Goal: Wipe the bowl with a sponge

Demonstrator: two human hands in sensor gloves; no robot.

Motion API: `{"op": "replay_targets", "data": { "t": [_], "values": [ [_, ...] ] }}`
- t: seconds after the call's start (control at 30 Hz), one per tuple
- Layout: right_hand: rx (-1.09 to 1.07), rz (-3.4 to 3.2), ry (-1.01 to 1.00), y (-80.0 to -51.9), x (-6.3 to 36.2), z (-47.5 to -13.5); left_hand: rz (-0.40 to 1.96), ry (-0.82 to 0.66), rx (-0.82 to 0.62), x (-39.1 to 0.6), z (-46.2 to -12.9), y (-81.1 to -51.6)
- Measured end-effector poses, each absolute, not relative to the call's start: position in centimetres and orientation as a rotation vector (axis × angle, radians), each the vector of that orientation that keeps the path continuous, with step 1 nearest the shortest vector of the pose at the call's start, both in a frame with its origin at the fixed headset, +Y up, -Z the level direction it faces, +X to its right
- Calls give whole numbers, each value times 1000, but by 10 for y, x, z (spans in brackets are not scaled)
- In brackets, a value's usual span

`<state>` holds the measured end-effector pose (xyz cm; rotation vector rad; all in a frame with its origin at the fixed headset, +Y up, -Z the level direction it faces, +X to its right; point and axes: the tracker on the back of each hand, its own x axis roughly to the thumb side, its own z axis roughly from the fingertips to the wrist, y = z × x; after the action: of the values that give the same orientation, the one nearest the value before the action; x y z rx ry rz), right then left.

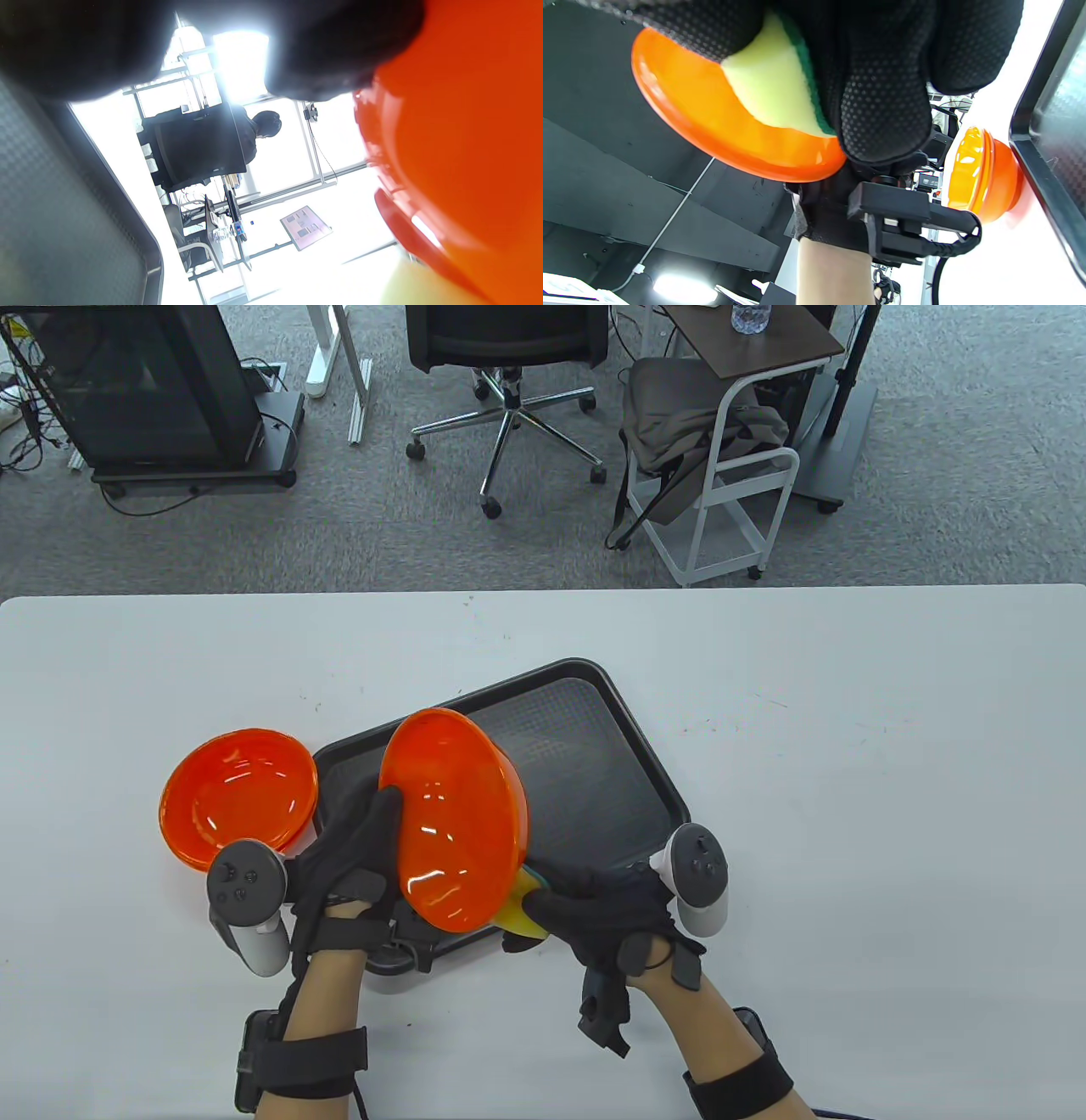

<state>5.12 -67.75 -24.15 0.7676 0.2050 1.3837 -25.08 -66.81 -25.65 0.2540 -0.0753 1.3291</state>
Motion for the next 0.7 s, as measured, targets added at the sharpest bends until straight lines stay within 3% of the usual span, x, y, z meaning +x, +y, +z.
{"op": "replay_targets", "data": {
  "t": [0.53,0.7],
  "values": [
    [663,1461,-215,-660,86,-242,1264,-66,146,-252,-260,-672],
    [629,1462,-204,-665,89,-243,1252,-107,103,-245,-261,-672]
  ]
}}
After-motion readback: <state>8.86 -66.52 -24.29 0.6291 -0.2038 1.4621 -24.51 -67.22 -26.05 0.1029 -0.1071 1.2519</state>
